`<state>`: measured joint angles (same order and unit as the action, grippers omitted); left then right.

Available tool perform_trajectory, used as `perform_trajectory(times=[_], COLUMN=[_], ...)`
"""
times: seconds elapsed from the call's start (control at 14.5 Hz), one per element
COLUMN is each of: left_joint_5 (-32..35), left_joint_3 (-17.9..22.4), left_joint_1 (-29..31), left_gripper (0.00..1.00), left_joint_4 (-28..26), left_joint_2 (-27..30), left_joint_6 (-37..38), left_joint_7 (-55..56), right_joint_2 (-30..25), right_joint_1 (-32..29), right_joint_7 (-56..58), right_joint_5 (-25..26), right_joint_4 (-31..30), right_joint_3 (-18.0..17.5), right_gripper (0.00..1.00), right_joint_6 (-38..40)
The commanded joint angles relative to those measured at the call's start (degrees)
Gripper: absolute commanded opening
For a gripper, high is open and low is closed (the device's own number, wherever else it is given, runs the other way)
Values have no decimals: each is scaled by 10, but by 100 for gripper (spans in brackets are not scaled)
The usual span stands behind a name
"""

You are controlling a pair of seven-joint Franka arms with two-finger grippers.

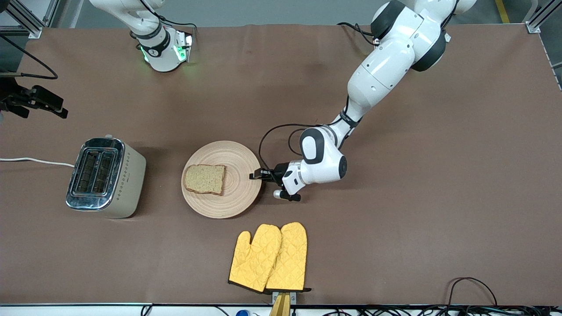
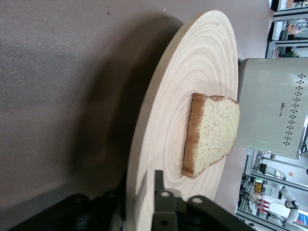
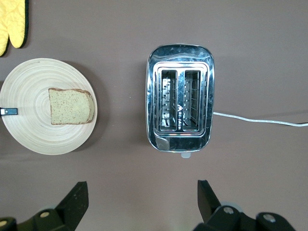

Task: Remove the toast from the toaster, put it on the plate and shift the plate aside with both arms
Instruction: 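Move the left gripper to the plate rim and grasp it, then drag the wooden plate with the left gripper away from the toaster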

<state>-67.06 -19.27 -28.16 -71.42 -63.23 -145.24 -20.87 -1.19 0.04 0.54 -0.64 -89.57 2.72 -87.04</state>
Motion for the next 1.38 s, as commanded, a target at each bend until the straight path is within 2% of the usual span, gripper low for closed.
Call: perform_trajectory(times=[0.0,0.21,0.41,0.62,0.83,0.97,1.1,1.31], left_joint_5=[-14,-11,-7,-5,3,25,41,96], left_joint_3=[-1,0,0,0,1,-1,-1,-1], left_joint_1=[-3,4,35,76,135,199,258,334], left_gripper=[2,1,1,1,1,1,1,1], left_joint_4=[15,14,6,-15,-56,-86,-91,-93], left_joint_2=[-8,3,32,67,103,123,126,127], left_joint_6=[-8,-6,2,46,113,176,258,326], left_joint_7=[-29,-29,-24,-27,-36,-58,-73,-80], right_joint_2=[-6,-4,-4,-4,-4,-4,-4,-4], right_joint_1=[-14,-14,-14,-13,-13,-13,-14,-14], right_joint_7=[6,29,34,35,35,34,34,34], right_joint_5=[11,11,11,12,11,11,11,11], right_joint_4=[3,3,4,4,4,4,4,4], right_joint_3=[-7,14,15,15,15,15,15,15], right_gripper=[100,100,100,100,100,100,100,100], right_joint_6=[5,4,1,1,1,1,1,0])
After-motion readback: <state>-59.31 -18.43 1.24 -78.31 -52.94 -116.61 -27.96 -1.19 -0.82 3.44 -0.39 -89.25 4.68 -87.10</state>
